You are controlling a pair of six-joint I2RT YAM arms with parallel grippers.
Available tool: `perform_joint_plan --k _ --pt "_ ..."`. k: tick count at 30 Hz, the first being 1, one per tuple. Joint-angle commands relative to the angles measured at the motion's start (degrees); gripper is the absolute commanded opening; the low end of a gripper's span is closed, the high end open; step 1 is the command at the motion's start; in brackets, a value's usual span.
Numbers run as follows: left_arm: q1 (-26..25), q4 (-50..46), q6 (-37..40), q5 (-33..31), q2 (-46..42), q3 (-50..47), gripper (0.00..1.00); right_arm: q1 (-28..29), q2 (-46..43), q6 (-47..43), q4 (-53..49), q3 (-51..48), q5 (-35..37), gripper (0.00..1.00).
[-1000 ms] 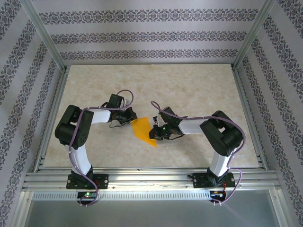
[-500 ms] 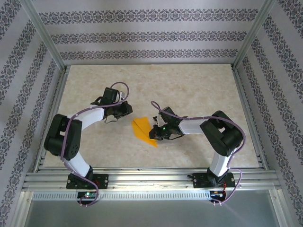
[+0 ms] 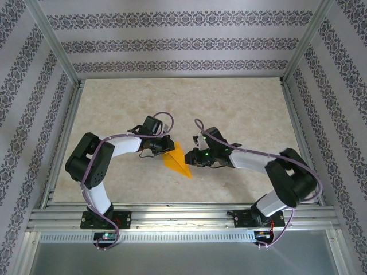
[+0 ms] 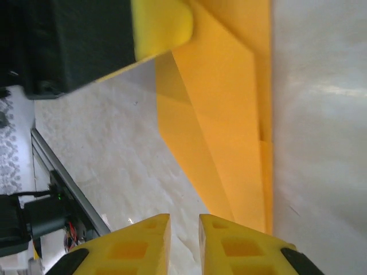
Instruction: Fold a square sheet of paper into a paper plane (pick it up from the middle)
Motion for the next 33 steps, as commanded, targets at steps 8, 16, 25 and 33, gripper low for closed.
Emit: perform_joint_plan --k 8,16,25,33 --pt "-0.24 2.13 -0.42 0.51 2.03 -1.15 0.09 -0.55 -5.56 10.80 -1.00 -8.68 -2.66 0.26" --pt "-0.24 -0.32 -0.25 -1.59 3.01 -1.38 0.08 3.35 -3.11 12.02 -1.93 -7.98 -4.07 0.29" --pt "-0.24 -1.22 -0.20 -1.95 3.48 -1.77 0.06 4.75 0.03 14.35 -2.40 -8.18 -0.87 0.30" --pt "-0.24 -0.95 -0.55 -2.09 3.46 -2.08 0.06 4.98 1.34 15.77 -0.37 -8.12 0.14 0.29"
